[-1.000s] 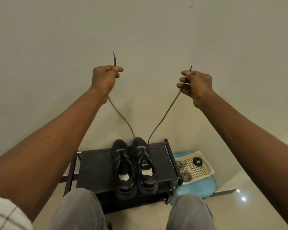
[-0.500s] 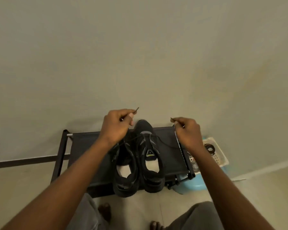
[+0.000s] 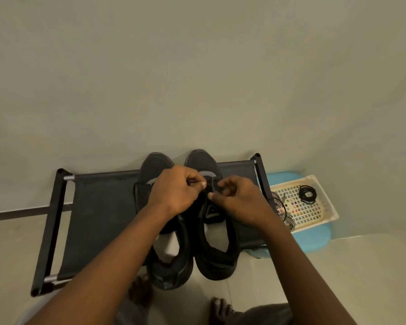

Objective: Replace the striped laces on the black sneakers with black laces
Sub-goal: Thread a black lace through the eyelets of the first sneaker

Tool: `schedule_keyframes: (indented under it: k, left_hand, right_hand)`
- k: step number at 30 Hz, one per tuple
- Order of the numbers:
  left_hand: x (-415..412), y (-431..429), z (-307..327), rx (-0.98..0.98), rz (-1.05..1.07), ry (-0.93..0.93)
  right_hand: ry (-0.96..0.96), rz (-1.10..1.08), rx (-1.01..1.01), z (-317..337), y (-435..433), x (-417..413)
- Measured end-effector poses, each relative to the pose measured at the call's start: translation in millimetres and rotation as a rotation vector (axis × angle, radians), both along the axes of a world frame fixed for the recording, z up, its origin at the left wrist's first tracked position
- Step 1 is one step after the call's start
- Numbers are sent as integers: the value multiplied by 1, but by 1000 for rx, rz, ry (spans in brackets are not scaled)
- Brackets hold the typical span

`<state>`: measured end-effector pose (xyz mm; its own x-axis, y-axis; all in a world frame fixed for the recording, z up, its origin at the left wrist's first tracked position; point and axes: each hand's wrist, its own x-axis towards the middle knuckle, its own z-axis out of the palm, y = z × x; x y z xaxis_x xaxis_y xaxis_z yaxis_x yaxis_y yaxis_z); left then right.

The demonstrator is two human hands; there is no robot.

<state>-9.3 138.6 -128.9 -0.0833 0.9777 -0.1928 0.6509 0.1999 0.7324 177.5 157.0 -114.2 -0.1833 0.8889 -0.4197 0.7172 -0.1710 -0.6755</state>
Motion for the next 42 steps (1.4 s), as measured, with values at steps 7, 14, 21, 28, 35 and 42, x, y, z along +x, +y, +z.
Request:
schedule_keyframes:
  k: [7, 14, 21, 28, 35, 42]
  left_hand:
    - [14, 4, -5, 8, 23, 79]
    - [18, 11, -12, -49, 97, 97]
    - [30, 14, -15, -25, 138, 63]
    - [32, 9, -17, 39, 103, 153]
    - [28, 12, -15, 34, -61, 177]
    - [27, 15, -10, -52, -64, 196]
  right_hand:
    - [-222, 48, 203, -1, -6, -6]
    - [-206, -12, 286, -8, -7, -6]
    - [-98, -154, 223, -18, 3, 3]
    - [-57, -176, 202, -15, 5, 4]
    - [-41, -153, 190, -12, 4, 4]
    - [21, -128, 139, -9, 8, 5]
